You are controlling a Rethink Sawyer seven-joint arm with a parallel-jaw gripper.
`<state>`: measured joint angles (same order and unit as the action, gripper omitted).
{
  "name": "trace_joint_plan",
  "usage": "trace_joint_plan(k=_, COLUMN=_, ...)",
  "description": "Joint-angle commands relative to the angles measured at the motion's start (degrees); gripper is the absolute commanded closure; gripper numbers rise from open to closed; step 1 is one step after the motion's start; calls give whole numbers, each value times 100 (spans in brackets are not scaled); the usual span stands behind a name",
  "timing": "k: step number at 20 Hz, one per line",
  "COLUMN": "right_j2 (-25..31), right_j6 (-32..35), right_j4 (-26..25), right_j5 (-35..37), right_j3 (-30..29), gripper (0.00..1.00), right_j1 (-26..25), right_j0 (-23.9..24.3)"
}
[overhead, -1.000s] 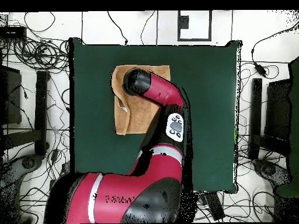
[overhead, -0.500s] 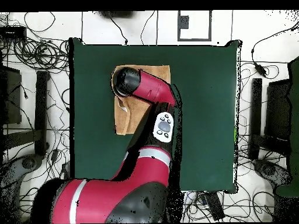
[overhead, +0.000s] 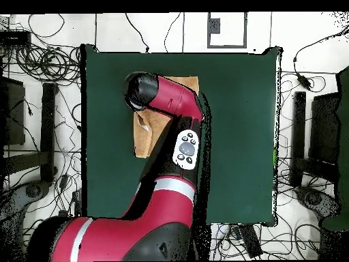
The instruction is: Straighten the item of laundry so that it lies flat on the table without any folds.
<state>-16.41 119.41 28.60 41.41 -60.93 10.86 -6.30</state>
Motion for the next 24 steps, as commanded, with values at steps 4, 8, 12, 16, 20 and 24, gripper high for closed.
trace_joint_plan(k=4, right_j2=176, right_j6=1761, right_j4=186, right_j5=344, right_j3=315, gripper=0, right_j1=-482, right_j0=47)
trace_joint_plan(k=8, right_j2=6, right_j6=1847, right_j4=128, right_j5=469, right_j3=552, gripper=0, right_j1=-673, right_j0=20)
trace_joint_plan(k=12, right_j2=260, right_j6=1706, right_j4=253, right_j5=310, right_j3=588, gripper=0, right_j1=-816, right_j0=120)
trace_joint_plan(k=16, right_j2=677, right_j6=1610, right_j4=525, right_j5=129, right_j3=301, gripper=0, right_j1=-746, right_j0=217)
trace_joint_plan(k=20, right_j2=845, right_j6=1516, right_j4=686, right_j5=-73, right_j3=18, gripper=0, right_j1=-721, right_j0=241)
trace_joint_plan(k=24, right_j2=815, right_j6=1630, right_j4=796, right_j5=-34, right_j3=-178, gripper=0, right_j1=-688, right_j0=177)
